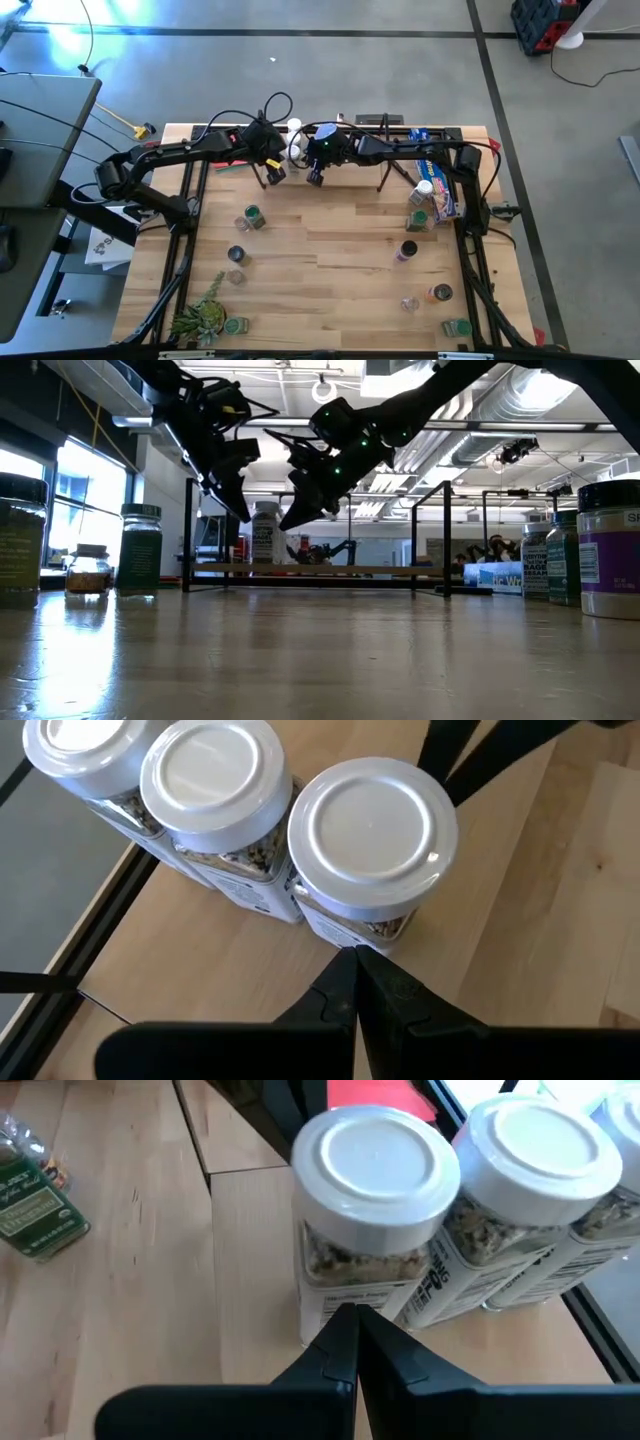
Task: Shelf spices
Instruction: Put the bottom white seasoning bottle on the shelf aligned with the other white seasoning bottle
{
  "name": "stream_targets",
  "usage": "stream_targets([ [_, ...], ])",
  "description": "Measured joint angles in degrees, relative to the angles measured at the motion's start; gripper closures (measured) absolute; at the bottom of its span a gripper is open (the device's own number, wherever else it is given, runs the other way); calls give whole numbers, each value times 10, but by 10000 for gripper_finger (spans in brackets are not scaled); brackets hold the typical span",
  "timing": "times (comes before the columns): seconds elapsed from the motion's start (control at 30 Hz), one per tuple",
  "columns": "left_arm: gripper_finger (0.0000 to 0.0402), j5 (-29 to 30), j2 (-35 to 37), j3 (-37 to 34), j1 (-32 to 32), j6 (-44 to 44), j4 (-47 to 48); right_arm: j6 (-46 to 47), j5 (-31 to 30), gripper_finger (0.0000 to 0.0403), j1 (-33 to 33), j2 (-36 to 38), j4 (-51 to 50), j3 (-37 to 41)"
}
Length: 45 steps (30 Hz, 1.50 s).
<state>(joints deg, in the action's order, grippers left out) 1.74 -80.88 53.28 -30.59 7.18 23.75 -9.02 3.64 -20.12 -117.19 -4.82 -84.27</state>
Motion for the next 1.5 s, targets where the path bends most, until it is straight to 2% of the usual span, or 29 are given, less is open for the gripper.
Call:
stream_targets([
  [0.33,401,0,-1,-1,0,0,-9,0,-1,403,-2,0,22,0],
  [0.5,401,-2,-1,-1,0,0,-11,0,-42,403,-1,0,27,0],
  [1.1,401,3,-1,-1,0,8,-14,2,-34,403,19,1,13,0],
  [1.5,401,2,-2,-2,0,10,-33,0,-67,403,17,9,7,0],
])
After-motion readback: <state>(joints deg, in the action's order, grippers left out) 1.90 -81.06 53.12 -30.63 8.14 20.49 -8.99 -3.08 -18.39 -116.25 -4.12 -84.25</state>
